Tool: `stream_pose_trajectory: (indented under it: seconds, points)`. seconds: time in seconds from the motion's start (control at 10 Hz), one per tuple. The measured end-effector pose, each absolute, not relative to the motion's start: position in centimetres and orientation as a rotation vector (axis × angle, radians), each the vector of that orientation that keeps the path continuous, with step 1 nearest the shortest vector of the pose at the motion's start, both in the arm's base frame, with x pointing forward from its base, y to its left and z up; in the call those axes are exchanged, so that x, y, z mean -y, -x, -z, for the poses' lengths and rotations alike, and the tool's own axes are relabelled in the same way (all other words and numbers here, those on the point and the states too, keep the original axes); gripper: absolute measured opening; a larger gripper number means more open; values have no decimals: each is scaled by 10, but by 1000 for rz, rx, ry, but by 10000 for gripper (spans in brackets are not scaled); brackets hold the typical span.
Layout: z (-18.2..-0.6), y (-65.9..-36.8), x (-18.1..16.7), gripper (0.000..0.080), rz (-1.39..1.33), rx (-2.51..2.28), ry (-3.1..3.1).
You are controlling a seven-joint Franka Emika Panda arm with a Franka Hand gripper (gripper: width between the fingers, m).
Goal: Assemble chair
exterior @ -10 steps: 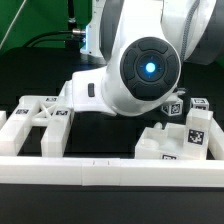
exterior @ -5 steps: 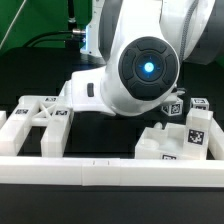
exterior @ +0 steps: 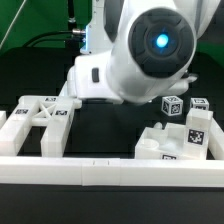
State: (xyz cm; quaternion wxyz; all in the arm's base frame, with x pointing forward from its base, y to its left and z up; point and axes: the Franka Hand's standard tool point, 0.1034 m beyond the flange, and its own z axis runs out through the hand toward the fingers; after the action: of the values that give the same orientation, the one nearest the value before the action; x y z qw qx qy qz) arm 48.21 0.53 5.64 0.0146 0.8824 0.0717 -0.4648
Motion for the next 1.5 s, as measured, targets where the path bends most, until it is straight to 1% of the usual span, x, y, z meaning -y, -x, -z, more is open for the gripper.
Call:
stream_pose_trajectory:
  seconds: [0.1,0.3,0.4,0.5,0.6,0.7,0.8,0.9,1.1,1.3,1.4,1.5]
  points:
    - [-53,-480,-4,285,1444,-214,-2749]
    - [-51,-482,-3,285,1420,-215,-2760]
    - [-49,-488,-3,285,1367,-219,-2784]
    - [-48,-498,-2,285,1199,-230,-2860]
    - [-61,-498,-7,285,1146,-172,-2895]
    - [-75,-511,-9,285,1092,-157,-2942]
    - [-89,-533,-8,285,940,-167,-2996]
    - [-102,-543,-8,285,833,-170,-3029]
    - [-97,-554,-5,285,597,-170,-3076]
    - [-100,-555,-3,285,397,-143,-3109]
    - [-109,-563,-5,285,344,-80,-3138]
    - [-115,-578,-6,285,219,-41,-3165]
